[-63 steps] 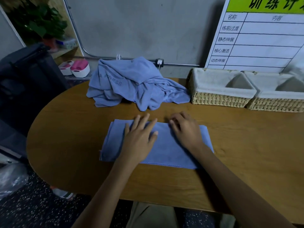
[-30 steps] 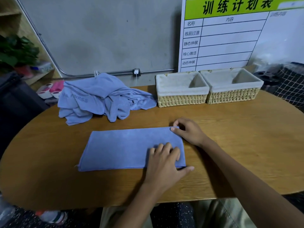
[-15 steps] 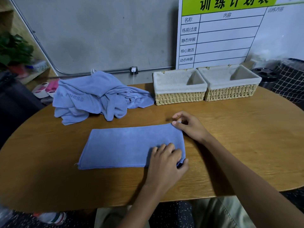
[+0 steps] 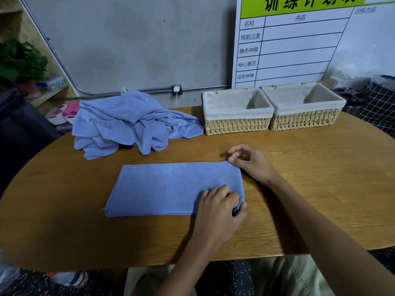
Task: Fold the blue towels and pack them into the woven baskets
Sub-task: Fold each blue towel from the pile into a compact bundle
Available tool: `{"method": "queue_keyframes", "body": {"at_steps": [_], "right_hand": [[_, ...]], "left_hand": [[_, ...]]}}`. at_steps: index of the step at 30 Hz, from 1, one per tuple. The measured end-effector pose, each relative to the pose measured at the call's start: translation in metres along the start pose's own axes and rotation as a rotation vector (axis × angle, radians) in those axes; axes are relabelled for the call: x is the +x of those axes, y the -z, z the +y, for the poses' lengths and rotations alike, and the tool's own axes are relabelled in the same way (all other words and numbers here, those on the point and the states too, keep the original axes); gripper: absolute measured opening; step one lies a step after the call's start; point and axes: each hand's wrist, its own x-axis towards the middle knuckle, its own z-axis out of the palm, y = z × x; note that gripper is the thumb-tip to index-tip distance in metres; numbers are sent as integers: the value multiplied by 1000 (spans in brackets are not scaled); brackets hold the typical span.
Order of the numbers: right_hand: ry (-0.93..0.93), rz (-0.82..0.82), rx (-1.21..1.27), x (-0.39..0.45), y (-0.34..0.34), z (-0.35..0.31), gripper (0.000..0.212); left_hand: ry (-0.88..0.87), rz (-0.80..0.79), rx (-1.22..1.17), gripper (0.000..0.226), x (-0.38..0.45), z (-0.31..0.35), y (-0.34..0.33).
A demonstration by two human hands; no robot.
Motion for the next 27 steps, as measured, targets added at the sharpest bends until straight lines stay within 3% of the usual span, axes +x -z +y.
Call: {"method": "queue_keyframes", "body": {"at_steps": [27], "right_hand": [[12, 42, -85, -1, -1, -2, 8]], "left_hand": [[-7, -26, -6, 31, -1, 0, 0]]}}
